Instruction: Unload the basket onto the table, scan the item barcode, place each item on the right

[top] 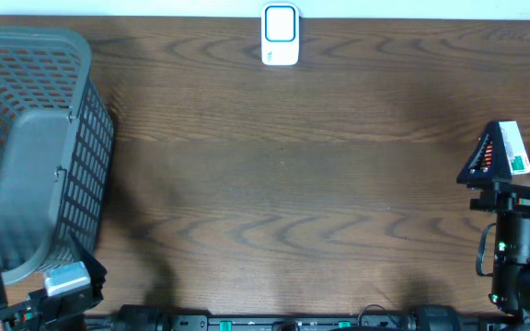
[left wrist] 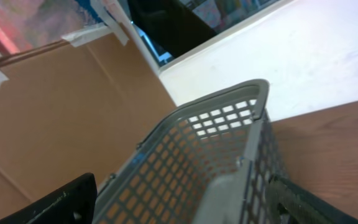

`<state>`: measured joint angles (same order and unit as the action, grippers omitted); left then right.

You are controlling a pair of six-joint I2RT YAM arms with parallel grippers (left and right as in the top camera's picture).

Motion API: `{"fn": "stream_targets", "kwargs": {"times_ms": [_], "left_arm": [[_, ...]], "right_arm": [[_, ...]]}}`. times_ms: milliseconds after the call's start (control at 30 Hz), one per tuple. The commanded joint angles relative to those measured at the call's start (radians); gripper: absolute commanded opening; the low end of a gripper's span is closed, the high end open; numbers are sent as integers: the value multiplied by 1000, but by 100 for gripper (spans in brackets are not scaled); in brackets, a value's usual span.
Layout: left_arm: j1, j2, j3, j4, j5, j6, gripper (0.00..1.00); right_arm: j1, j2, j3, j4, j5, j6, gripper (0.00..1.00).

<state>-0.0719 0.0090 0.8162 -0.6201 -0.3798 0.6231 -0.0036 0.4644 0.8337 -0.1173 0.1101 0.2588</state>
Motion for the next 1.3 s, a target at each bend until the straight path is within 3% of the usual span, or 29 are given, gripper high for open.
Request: {"fn": "stream_targets", "kwargs": {"times_ms": [0, 133, 367, 467, 833, 1167, 1267], "left_arm": [[1, -6, -17, 27, 50, -50, 85], [1, -6, -18, 34, 55, -51, 85], [1, -6, -18, 39, 63, -53, 85], [1, -6, -19, 39, 145, -53, 85], [1, -6, -19, 42, 212, -52, 85], [1, -3, -59, 85, 212, -53, 86], [1, -3, -94, 109, 240, -143, 86]], "right_arm": [[-8, -19, 3, -27, 1, 169, 99], [0, -21, -23, -122, -57, 281, 99], [70, -109, -86, -196, -55, 242, 99], [71, -217, -114, -238, -7, 223, 99], [69, -459, -308, -182, 5, 235, 99], [69, -450, -568, -104, 127, 366, 99], [69, -450, -681, -43, 125, 376, 99]]}}
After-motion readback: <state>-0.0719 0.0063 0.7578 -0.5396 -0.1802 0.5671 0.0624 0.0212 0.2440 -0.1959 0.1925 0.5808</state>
